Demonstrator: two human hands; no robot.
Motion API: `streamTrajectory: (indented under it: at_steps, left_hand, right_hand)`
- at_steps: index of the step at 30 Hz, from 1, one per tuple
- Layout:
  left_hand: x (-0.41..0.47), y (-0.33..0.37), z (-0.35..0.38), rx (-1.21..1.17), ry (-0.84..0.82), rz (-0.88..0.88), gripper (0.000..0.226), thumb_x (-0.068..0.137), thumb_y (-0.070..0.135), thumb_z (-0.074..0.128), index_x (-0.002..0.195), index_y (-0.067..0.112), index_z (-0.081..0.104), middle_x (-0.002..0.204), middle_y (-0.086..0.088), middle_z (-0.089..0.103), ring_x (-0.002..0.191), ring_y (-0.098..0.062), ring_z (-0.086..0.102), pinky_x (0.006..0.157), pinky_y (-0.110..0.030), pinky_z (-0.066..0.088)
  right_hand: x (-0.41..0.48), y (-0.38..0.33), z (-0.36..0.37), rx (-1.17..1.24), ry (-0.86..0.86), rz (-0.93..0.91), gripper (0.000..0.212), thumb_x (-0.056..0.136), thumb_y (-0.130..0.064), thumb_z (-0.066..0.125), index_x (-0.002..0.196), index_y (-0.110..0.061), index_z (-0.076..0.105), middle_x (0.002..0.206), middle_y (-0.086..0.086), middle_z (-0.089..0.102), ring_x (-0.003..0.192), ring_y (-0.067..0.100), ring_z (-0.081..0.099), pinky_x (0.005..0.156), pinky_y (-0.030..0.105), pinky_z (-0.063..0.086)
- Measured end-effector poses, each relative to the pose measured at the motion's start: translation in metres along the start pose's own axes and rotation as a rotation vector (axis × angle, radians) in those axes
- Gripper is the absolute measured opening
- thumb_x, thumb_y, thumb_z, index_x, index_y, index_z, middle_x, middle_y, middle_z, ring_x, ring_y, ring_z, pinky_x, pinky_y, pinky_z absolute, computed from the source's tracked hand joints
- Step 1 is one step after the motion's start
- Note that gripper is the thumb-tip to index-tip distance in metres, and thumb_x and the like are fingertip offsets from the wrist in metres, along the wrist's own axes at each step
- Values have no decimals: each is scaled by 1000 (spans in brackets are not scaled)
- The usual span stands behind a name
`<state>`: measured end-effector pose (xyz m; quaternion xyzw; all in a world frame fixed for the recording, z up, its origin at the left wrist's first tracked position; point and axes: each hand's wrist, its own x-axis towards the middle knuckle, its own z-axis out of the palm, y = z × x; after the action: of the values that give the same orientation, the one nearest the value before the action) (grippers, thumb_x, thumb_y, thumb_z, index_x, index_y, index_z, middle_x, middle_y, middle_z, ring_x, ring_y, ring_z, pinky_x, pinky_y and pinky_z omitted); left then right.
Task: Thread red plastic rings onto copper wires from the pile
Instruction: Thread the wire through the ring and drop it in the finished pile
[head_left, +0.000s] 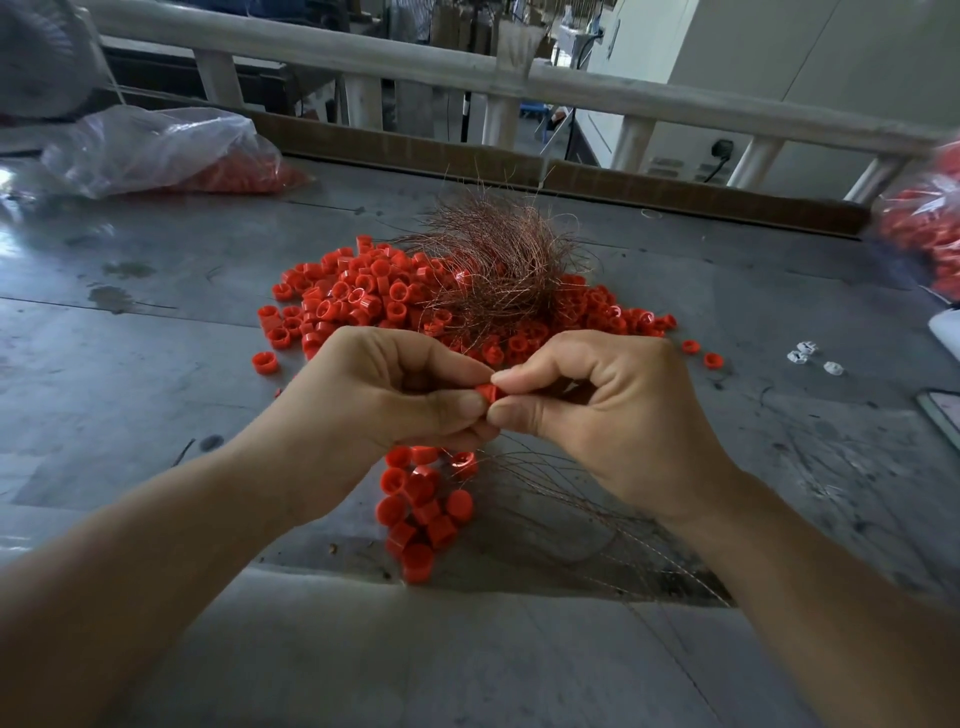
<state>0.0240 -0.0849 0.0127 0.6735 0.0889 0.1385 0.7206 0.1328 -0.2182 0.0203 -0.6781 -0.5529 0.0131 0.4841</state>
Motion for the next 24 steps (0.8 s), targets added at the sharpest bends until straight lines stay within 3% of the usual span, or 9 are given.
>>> streamTrajectory:
  at_steps: [4,7,10,15,18,24]
  left_hand:
    - [0,3,-3,-8,-83,-61,23,51,11,70,74,9,72,67,-12,70,60,-18,69,53,-20,53]
    - [-1,4,-7,-21,-146,-122,33,61,1,75,91,6,63,70,-16,69,61,-22,69,53,-24,54]
    - [-2,4,-7,-45,-179,-144,47,61,4,75,103,9,57,70,-16,69,63,-25,69,54,-25,55]
    - [-4,5,0,-15,-205,-36,58,62,25,82,113,21,54,84,-16,72,78,-27,71,63,-24,55]
    - [-6,4,6,88,-119,44,61,56,25,76,112,25,52,75,-12,72,67,-22,70,59,-24,55]
    - [-13,6,10,59,-107,113,58,60,22,72,114,23,52,71,-16,70,63,-26,70,55,-27,55]
  right_hand:
    - [1,-1,-4,157,-104,132,23,57,-29,71,79,-26,67,69,-10,65,68,5,64,66,18,53]
    - [2,-1,-6,139,-268,154,35,59,-31,69,93,-36,64,75,-10,62,75,6,62,73,22,53]
    - [3,-2,-7,93,-365,129,24,67,-23,71,88,-34,66,80,-8,59,78,4,57,70,18,48]
    - [3,-3,-8,-33,-309,69,12,76,-15,71,81,-25,65,79,-10,54,74,-2,52,66,10,39]
    - [1,-6,-6,-76,-308,45,7,77,-10,70,84,-11,68,79,-13,53,75,-2,52,68,11,41]
    - [-3,-11,-2,9,-260,49,12,77,-5,66,78,-16,62,79,-15,52,72,-2,53,67,12,42]
